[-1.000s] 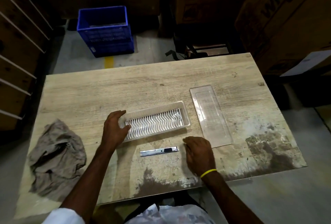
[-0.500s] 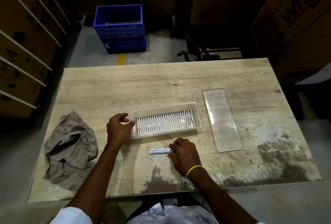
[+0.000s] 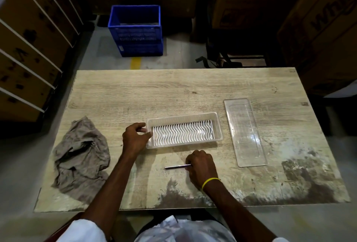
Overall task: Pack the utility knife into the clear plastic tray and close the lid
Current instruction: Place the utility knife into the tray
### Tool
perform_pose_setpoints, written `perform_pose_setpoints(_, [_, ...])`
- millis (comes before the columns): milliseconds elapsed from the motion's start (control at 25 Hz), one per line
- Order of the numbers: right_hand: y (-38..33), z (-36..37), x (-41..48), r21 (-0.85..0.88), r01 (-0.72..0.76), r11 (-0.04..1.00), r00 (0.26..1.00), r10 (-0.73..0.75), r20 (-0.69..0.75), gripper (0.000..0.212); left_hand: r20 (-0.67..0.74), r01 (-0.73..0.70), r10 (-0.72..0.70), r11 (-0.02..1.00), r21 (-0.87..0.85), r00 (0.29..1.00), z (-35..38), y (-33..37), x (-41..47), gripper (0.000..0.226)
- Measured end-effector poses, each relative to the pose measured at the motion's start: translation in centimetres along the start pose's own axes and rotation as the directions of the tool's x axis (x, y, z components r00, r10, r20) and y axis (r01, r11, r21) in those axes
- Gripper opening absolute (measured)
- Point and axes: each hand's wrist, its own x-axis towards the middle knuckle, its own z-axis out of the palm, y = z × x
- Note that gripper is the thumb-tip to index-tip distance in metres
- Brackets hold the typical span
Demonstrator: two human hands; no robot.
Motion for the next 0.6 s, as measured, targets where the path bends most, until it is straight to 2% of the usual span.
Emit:
perform_pose_setpoints(120, [0.1, -0.4, -0.1, 0.027, -0.012, 1.000, 0.999, 0.011, 0.038, 0.009, 0.010, 0.006, -0.006, 1.000, -0.016, 1.000, 0.0, -0.1, -0.1, 0.050])
perform_pose_setpoints(200, [0.6, -1.4, -0.4, 0.170, -0.050, 0.984, 0.998, 0.046, 0.031, 0.010, 0.024, 0.008, -0.007, 1.000, -0.021, 1.000, 0.0, -0.2, -0.1, 0.052])
perform_pose_setpoints(280, [1.3, -3.1, -0.8, 0.362, -0.099, 0.927, 0.995, 0.097, 0.023, 0.011, 0.048, 0.014, -0.013, 0.999, -0.036, 0.999, -0.1, -0.3, -0.2, 0.053])
perform_pose_setpoints(400, [2.1, -6.3, -0.7, 0.566, -0.050, 0.823, 0.987, 0.128, -0.099, 0.014, 0.059, 0.026, -0.021, 0.997, -0.075, 0.998, -0.2, -0.7, -0.1, 0.054])
perform_pose_setpoints(520, [2.8, -9.8, 1.0, 0.614, 0.012, 0.789, 0.970, 0.139, -0.198, 0.017, 0.067, 0.019, -0.013, 0.995, -0.097, 0.998, 0.0, -1.0, -0.2, 0.054])
perform_pose_setpoints(600, [3.1, -11.5, 3.2, 0.592, 0.014, 0.806, 0.976, 0.117, -0.182, 0.017, 0.071, 0.018, -0.011, 0.995, -0.093, 0.997, 0.1, -1.0, -0.1, 0.054])
